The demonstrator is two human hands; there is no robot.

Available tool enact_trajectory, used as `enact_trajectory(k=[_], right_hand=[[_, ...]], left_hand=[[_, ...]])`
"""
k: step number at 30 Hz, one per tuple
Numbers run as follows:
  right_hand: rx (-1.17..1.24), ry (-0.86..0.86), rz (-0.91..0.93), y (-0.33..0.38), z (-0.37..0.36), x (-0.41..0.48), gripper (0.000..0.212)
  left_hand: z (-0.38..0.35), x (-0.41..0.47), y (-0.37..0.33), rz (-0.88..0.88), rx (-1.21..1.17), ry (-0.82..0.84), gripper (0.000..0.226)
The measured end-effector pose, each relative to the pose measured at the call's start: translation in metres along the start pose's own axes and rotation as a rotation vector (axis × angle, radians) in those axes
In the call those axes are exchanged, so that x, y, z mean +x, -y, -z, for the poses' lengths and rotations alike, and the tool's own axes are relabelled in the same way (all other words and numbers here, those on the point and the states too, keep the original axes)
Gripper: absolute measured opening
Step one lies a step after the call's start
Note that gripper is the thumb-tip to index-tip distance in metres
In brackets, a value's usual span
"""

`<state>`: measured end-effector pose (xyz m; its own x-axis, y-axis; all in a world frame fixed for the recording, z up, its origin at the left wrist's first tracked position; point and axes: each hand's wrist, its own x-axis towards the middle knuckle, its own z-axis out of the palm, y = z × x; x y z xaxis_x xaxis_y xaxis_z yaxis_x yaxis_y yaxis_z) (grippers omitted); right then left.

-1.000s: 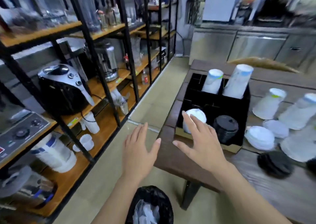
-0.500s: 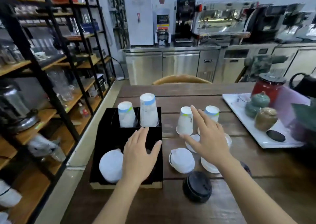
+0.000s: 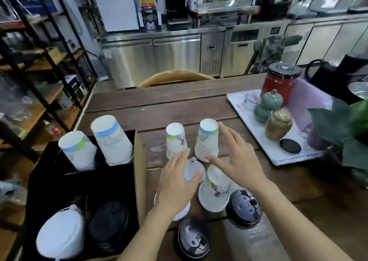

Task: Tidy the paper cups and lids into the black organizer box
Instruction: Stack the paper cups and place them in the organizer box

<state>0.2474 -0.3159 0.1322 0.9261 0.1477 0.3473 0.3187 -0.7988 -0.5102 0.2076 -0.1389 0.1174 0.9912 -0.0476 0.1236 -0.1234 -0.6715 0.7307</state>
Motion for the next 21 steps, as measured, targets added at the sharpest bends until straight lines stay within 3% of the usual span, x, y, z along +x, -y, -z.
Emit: enact_trajectory(k=[8, 14, 17, 21], right_hand=[[0.393, 0.173, -0.263, -0.015, -0.033, -0.027, 0.076], [0.699, 0.140, -0.507, -0.021, -0.047, -0.031, 0.024], [0.924, 0.127, -0.584, -0.020, -0.051, -0.035, 0.008], [1.075, 0.035, -0.572, -0.015, -0.055, -0.040, 0.020]], left_hand=[[-0.039, -0.004, 0.010, 0.016, -0.153, 0.321, 0.083], [-0.055, -0.006, 0.015, 0.124, -0.265, 0.356, 0.064], [-0.060, -0.007, 0.019, 0.151, -0.275, 0.370, 0.068], [-0.069, -0.010, 0.024, 0.201, -0.315, 0.369, 0.072]])
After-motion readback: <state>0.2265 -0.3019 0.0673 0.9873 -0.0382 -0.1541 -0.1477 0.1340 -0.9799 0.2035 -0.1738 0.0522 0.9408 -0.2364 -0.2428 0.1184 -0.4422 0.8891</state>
